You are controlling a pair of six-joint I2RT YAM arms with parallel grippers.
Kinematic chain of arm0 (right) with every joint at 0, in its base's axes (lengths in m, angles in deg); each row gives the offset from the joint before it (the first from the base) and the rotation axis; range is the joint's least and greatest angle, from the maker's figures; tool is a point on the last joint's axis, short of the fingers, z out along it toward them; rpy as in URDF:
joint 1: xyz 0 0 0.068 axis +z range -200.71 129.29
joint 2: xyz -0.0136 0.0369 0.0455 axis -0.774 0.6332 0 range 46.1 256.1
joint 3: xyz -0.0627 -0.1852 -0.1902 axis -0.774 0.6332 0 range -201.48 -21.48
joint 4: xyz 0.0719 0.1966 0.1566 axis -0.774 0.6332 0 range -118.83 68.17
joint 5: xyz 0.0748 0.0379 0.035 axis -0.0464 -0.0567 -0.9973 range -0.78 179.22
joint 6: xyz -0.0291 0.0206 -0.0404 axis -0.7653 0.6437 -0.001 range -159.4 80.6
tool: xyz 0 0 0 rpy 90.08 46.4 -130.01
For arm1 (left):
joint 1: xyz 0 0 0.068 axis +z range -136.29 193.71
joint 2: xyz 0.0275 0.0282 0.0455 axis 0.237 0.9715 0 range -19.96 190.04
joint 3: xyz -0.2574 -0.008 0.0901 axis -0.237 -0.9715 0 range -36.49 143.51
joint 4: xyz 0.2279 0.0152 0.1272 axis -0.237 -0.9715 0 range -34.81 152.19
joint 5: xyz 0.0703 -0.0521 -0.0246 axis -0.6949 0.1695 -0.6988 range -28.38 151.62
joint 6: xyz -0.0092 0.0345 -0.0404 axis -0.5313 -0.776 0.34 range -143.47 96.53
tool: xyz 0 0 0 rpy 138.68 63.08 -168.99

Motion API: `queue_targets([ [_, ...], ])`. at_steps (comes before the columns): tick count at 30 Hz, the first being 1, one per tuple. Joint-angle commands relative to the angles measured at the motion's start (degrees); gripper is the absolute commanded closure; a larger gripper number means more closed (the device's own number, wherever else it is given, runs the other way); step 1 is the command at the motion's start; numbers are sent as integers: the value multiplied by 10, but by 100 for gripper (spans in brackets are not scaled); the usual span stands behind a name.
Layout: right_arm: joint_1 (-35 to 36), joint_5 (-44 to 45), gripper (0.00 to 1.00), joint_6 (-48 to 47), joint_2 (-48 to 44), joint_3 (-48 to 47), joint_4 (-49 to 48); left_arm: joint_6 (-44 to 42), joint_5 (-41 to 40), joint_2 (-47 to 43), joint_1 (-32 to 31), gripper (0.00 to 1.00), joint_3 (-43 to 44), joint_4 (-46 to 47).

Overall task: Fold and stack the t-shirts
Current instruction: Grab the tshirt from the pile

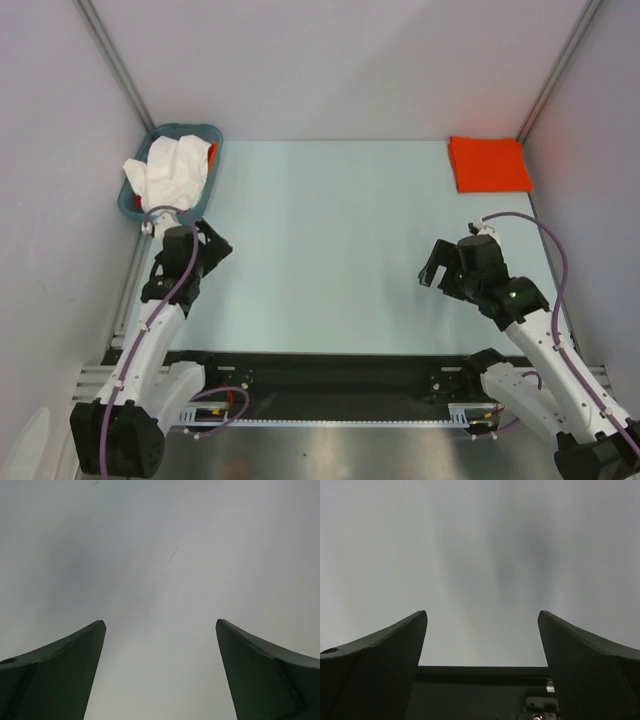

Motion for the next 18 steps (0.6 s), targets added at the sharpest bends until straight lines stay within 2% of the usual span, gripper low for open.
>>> queue_targets([
  [1, -2, -11, 0, -10, 9, -43, 24, -25, 38, 17, 5, 2, 53, 49],
  [3, -12, -30, 0, -11, 21, -59, 34, -61, 51, 63, 5, 7, 82, 61],
  [4, -18, -38, 0, 0, 33, -65, 55, -75, 54, 87, 5, 9, 124, 62],
  [6, -46, -40, 0, 5, 47, -81, 82, -124, 60, 130, 5, 8, 172, 62],
  [8, -81, -79, 0, -58, 65, -109, 99, -171, 68, 205, 9, 7, 246, 64],
  [9, -115, -142, 0, -80, 69, -115, 99, -184, 62, 235, 15, 7, 274, 51],
  [10, -124, -156, 1, -88, 75, -127, 101, -190, 57, 281, 20, 7, 330, 43],
  [13, -120, -190, 0, -100, 97, -148, 106, -175, 93, 353, 64, 7, 432, 21],
  [18, -130, -192, 0, -74, 114, -155, 103, -117, 126, 514, 138, 9, 582, -44],
])
